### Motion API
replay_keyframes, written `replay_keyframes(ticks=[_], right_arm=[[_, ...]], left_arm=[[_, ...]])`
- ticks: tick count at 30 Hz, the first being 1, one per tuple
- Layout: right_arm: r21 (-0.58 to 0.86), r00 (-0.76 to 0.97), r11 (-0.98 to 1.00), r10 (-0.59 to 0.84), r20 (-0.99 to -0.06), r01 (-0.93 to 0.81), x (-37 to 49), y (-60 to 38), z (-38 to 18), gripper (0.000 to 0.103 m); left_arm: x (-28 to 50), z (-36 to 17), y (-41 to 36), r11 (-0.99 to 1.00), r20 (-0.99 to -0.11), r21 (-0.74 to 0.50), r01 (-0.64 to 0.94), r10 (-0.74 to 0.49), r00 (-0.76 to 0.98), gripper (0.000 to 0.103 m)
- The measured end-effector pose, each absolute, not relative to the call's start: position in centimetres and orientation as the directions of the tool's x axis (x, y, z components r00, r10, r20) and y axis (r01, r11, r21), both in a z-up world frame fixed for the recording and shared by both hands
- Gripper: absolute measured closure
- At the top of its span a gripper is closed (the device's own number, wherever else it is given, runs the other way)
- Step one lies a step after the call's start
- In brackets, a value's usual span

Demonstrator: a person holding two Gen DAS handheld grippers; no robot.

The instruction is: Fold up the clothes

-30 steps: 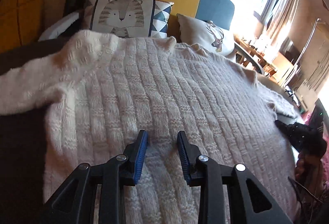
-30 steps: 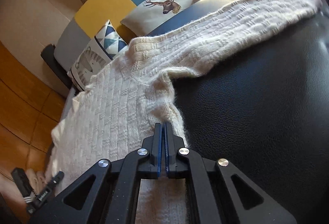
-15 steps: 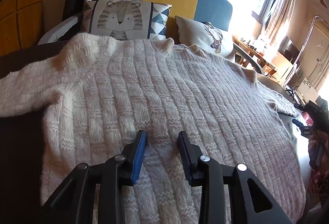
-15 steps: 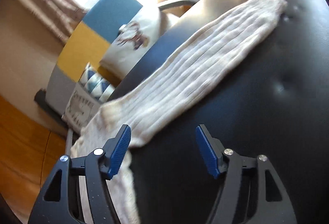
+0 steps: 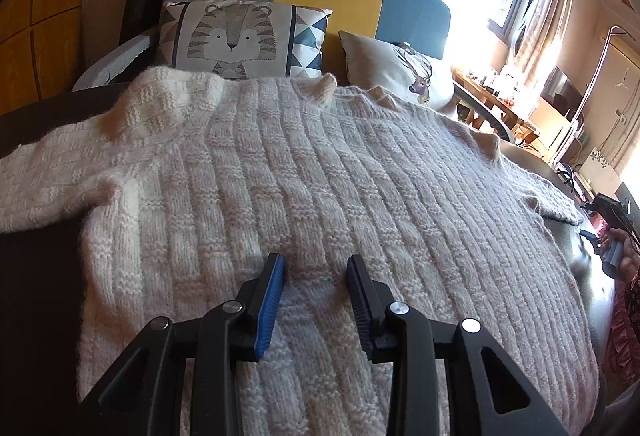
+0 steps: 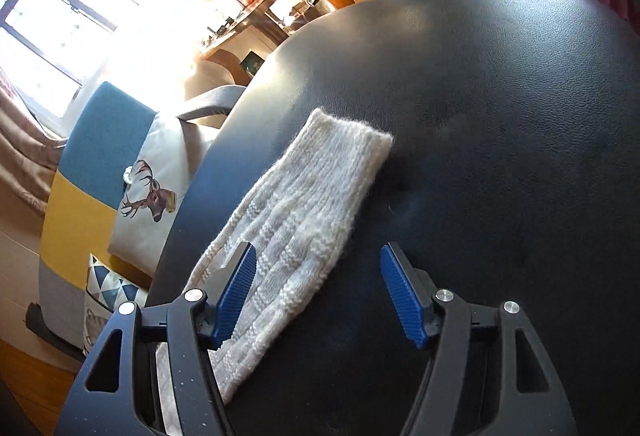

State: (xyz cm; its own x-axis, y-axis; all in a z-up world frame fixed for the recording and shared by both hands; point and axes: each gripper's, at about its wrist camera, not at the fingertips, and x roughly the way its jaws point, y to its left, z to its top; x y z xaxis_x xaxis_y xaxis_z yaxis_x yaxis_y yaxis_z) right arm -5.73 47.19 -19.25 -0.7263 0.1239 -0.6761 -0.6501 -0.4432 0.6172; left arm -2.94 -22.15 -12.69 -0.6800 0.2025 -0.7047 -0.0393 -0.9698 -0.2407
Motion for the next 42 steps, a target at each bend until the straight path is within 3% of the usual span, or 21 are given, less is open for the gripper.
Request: replay_keyframes(ticks=[3, 7, 10, 18, 20, 24, 30, 32, 36, 38, 39, 42], right_arm=[[0.624, -0.728, -0.429, 0.131, -0.673, -0.654, -6.2, 47.6, -19.5, 0.048], [0.615, -0.713, -0.421, 0.122, -0.691, -0.667, -6.9, 48.1, -20.3, 0.087], [0.641, -0.728, -0.399, 0.107, -0.677, -0.655, -6.7, 48.4, -20.6, 0.094], [0.722, -0.814, -0.407, 0.105, -0.571, -0.559, -6.3, 46.4, -17.4, 0.096], [0.739, -0.836, -0.428, 0.079, -0.543, -0.521, -6.9, 45.1, -16.3, 0.103], [0.722, -0.844, -0.512, 0.010, -0.536, -0.464, -8.7, 42.0, -14.3, 0.103], [0.590, -0.757, -0.610, 0.025, -0.653, -0.529, -9.7, 40.2, -15.0, 0.100], [0.509, -0.685, -0.622, 0.062, -0.726, -0.595, -9.5, 40.6, -16.1, 0.086], [0.465, -0.647, -0.599, 0.120, -0.753, -0.652, -8.0, 42.1, -17.4, 0.078], [0.478, -0.653, -0.569, 0.141, -0.744, -0.669, -7.4, 43.0, -17.7, 0.053], [0.496, -0.658, -0.546, 0.140, -0.740, -0.675, -7.2, 43.5, -17.9, 0.048], [0.559, -0.671, -0.442, 0.146, -0.727, -0.701, -6.0, 45.0, -18.7, 0.046]], left_arm=[[-2.9, -12.7, -22.2, -0.969, -0.703, -0.244, -0.040, 0.205, -0.681, 0.070], [-2.9, -12.8, -22.2, -0.968, -0.701, -0.246, -0.041, 0.207, -0.683, 0.070], [-2.9, -12.8, -22.3, -0.968, -0.699, -0.248, -0.041, 0.208, -0.684, 0.070], [-2.9, -12.8, -22.2, -0.967, -0.695, -0.253, -0.043, 0.213, -0.687, 0.070], [-2.9, -12.8, -22.3, -0.964, -0.693, -0.261, -0.044, 0.219, -0.687, 0.070], [-2.9, -12.8, -22.5, -0.961, -0.691, -0.273, -0.044, 0.228, -0.686, 0.070], [-2.9, -12.9, -22.9, -0.951, -0.683, -0.307, -0.045, 0.253, -0.685, 0.070], [-2.9, -12.9, -23.0, -0.949, -0.681, -0.313, -0.045, 0.257, -0.685, 0.070], [-2.8, -12.9, -23.1, -0.951, -0.682, -0.307, -0.043, 0.251, -0.687, 0.070], [-2.9, -12.9, -23.0, -0.952, -0.683, -0.303, -0.043, 0.248, -0.687, 0.070], [-2.9, -12.9, -22.9, -0.953, -0.683, -0.300, -0.044, 0.246, -0.688, 0.070], [-2.9, -12.9, -22.9, -0.953, -0.682, -0.299, -0.044, 0.246, -0.689, 0.070]])
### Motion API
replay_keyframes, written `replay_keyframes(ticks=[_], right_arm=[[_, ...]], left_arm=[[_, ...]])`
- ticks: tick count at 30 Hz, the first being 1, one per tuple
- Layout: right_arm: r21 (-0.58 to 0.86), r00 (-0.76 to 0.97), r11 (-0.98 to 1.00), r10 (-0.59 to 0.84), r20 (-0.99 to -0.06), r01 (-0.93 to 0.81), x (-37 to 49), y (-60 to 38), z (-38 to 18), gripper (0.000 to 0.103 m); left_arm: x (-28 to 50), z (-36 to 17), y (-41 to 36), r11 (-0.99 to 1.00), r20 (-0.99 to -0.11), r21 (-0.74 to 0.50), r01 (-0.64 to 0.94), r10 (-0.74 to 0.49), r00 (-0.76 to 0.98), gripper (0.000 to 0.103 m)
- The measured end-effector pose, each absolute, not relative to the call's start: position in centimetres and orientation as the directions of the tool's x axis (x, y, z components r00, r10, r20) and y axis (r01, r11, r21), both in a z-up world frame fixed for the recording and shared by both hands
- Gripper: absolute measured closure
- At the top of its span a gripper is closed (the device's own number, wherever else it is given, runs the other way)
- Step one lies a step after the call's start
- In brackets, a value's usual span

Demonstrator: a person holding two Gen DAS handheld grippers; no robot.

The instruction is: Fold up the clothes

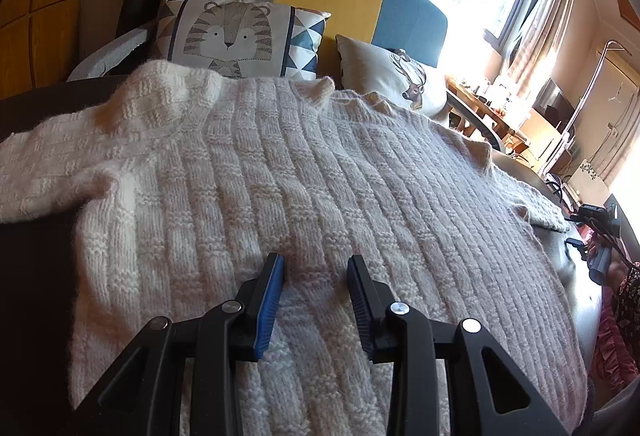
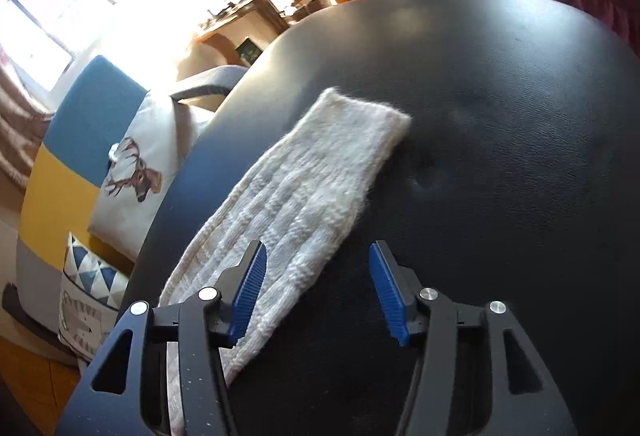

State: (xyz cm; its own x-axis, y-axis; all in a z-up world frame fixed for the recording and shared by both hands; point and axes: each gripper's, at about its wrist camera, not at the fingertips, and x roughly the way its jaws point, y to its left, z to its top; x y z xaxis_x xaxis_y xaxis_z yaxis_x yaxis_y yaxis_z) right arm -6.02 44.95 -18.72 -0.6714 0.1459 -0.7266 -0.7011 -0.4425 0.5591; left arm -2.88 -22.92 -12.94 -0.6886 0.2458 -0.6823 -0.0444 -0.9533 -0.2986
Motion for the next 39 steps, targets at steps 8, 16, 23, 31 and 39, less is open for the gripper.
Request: replay_keyframes(ticks=[8, 16, 23, 31, 39], right_arm=[[0.677, -0.740, -0.325, 0.125, -0.661, -0.660, -7.4, 48.5, -19.4, 0.046], [0.539, -0.657, -0.466, 0.131, -0.743, -0.702, -10.9, 47.9, -19.0, 0.096], [0.607, -0.762, -0.526, 0.133, -0.634, -0.596, -10.7, 44.0, -13.9, 0.097], [0.650, -0.866, -0.677, -0.037, -0.499, -0.346, -12.1, 32.0, -4.2, 0.097], [0.641, -0.857, -0.765, -0.288, -0.428, -0.063, -13.1, 15.9, 0.5, 0.097]], left_arm=[[-2.9, -12.9, -22.7, -0.957, -0.684, -0.288, -0.046, 0.239, -0.690, 0.070], [-2.8, -13.0, -22.6, -0.956, -0.681, -0.288, -0.048, 0.240, -0.692, 0.070], [-2.8, -13.0, -22.8, -0.952, -0.674, -0.303, -0.050, 0.251, -0.695, 0.070], [-2.7, -13.0, -23.2, -0.941, -0.666, -0.335, -0.050, 0.275, -0.693, 0.070], [-2.8, -13.0, -23.8, -0.923, -0.654, -0.380, -0.051, 0.308, -0.691, 0.070]])
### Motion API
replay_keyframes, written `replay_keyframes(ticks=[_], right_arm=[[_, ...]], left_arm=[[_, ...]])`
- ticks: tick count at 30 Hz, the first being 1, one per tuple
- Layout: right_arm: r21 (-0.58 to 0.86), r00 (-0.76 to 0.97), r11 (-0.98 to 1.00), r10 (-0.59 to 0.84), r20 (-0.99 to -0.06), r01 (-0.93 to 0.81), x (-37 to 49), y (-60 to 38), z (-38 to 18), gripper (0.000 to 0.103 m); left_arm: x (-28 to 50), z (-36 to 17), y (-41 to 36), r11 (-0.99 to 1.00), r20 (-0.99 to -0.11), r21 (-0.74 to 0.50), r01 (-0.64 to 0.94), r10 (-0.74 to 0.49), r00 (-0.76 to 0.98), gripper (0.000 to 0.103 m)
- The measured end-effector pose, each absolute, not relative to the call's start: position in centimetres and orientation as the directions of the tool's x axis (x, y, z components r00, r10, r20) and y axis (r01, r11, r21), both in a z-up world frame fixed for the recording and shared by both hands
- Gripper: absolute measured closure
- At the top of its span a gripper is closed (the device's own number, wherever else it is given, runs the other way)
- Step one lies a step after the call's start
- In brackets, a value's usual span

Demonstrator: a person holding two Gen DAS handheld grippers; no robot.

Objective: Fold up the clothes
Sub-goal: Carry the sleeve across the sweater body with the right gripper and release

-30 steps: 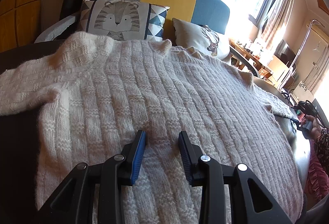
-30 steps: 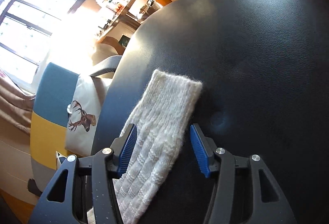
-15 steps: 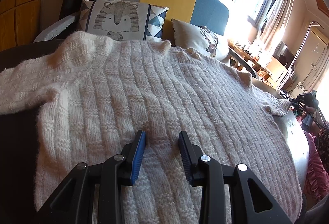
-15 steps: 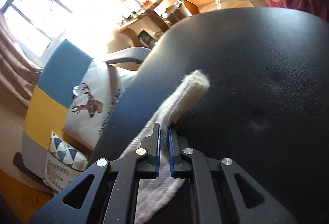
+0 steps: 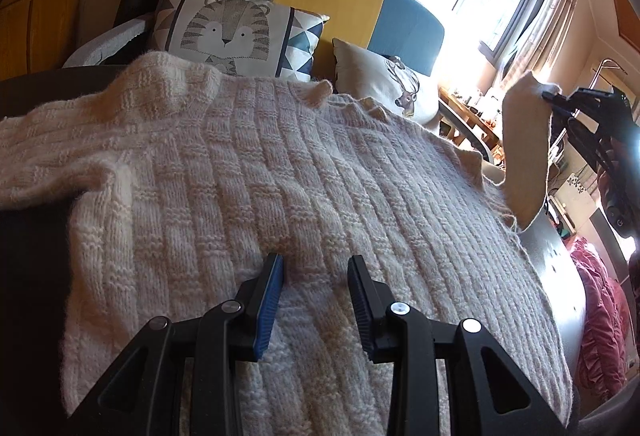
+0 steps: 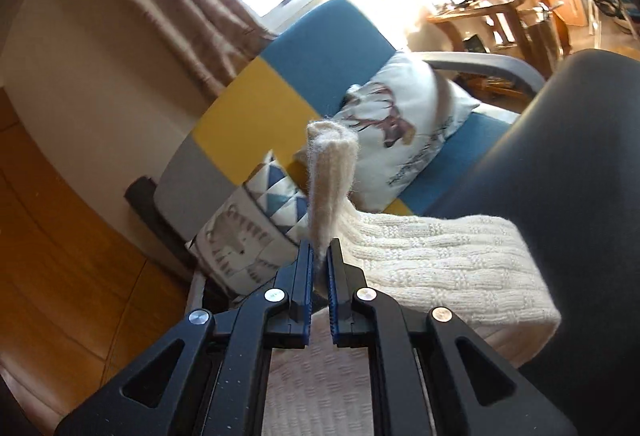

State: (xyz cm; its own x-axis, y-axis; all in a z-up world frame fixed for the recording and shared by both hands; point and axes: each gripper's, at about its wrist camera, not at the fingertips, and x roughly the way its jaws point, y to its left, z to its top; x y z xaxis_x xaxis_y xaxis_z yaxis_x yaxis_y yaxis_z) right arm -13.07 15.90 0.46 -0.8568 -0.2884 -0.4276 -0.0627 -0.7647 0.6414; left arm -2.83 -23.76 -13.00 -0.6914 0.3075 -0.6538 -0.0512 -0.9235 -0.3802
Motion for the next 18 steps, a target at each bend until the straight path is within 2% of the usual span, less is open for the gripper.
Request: replay_keyframes(ticks=[10, 18], right_arm=[[0.671, -0.708, -0.740, -0.498, -0.501, 0.046, -15.0, 0.2, -5.1, 0.097], [0.672, -0.551, -0.739, -0.581, -0.598, 0.050, -17.1, -6.9, -10.6, 0.096]], left_arm=[[-3.1, -13.1, -24.7, -0.894, -0.631, -0.445, -0.052, 0.354, -0.690, 0.069], [-3.3, -13.5, -26.0, -0.848, -0.593, -0.528, -0.053, 0.413, -0.691, 0.069]])
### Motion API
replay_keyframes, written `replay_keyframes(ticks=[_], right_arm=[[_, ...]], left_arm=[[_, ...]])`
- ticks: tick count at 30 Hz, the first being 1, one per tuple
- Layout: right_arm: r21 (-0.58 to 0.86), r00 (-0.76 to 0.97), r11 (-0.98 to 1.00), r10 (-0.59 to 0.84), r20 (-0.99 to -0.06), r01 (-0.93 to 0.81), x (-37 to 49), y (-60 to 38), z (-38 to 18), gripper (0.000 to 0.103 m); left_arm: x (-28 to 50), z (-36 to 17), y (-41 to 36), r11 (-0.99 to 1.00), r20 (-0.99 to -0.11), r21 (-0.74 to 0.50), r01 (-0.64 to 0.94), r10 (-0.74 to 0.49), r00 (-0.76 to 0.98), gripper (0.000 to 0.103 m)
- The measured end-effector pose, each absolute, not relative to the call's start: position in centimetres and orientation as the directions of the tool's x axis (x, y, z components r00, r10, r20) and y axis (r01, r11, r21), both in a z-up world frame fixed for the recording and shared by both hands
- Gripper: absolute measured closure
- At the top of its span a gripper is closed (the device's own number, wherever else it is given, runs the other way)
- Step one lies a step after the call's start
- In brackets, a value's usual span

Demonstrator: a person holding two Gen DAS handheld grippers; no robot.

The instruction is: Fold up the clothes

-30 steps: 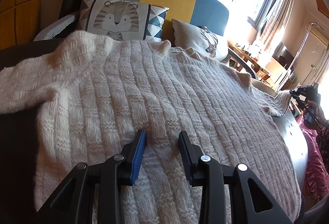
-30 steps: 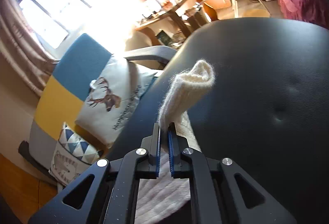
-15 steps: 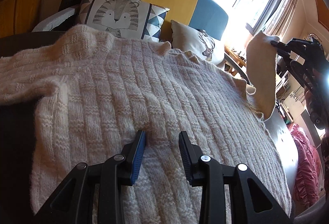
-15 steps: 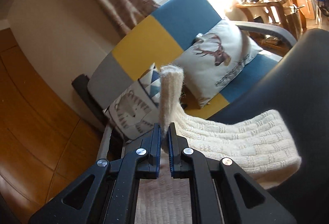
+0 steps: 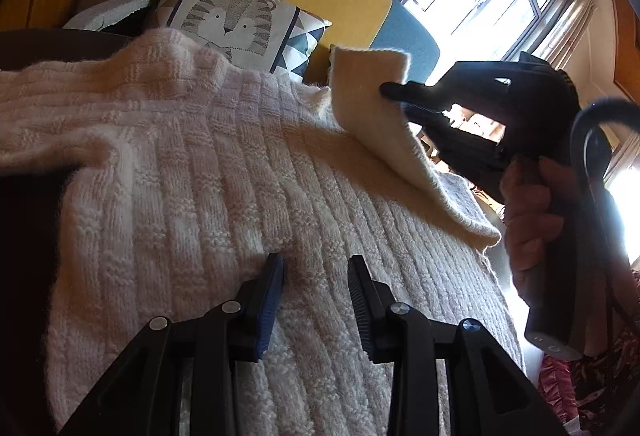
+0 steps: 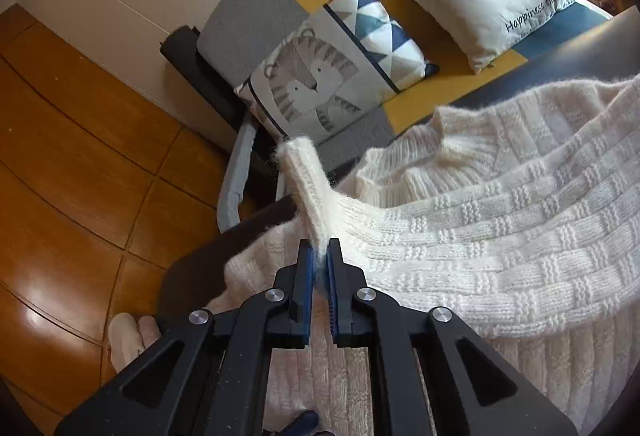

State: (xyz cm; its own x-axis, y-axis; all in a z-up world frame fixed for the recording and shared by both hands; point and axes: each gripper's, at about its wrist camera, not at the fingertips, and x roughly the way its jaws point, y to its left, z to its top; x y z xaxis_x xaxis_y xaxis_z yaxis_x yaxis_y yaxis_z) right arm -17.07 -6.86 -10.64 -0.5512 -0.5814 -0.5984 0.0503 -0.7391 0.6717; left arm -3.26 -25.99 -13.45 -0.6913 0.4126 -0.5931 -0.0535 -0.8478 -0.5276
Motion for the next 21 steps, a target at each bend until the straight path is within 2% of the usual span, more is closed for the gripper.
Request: replay_keyframes(ticks=[2, 5, 8, 10, 14, 17, 19, 21], right_arm=[[0.654, -0.484, -0.755, -0.590, -0.646, 0.048, -17.6, -7.6, -12.2, 0.092], [0.631, -0.454, -0.773, -0.589, -0.669, 0.073, -16.6, -7.1, -12.8, 0.086], [0.640, -0.518, -0.758, -0.600, -0.610, 0.124, -13.6, -4.7, -10.9, 0.082], [0.584, -0.584, -0.800, -0.542, -0.605, 0.137, -11.3, -2.8, -9.3, 0.080], [0.446, -0.692, -0.894, -0.351, -0.631, 0.048, -8.0, 3.0, -8.0, 0.080], [0.343, -0.694, -0.938, -0.216, -0.687, -0.048, -6.7, 6.7, -8.9, 0.081], [0.330, -0.687, -0.940, -0.184, -0.703, -0.085, -6.4, 8.4, -10.0, 0.083], [0.413, -0.684, -0.898, -0.207, -0.699, -0.151, -5.6, 9.8, -12.5, 0.083]], left_arm=[[-3.3, -13.4, -26.0, -0.849, -0.594, -0.525, -0.054, 0.411, -0.691, 0.069], [-3.4, -13.4, -26.1, -0.844, -0.590, -0.534, -0.055, 0.418, -0.691, 0.069], [-3.5, -13.4, -26.2, -0.842, -0.589, -0.537, -0.055, 0.421, -0.690, 0.069], [-3.5, -13.4, -26.2, -0.838, -0.588, -0.543, -0.053, 0.425, -0.689, 0.069], [-3.9, -13.0, -26.3, -0.835, -0.605, -0.551, -0.021, 0.416, -0.678, 0.070], [-5.1, -11.4, -25.9, -0.847, -0.621, -0.532, 0.018, 0.375, -0.688, 0.072], [-6.3, -10.0, -25.6, -0.853, -0.614, -0.521, 0.028, 0.351, -0.707, 0.072], [-7.7, -8.8, -25.3, -0.863, -0.613, -0.503, 0.037, 0.327, -0.720, 0.072]])
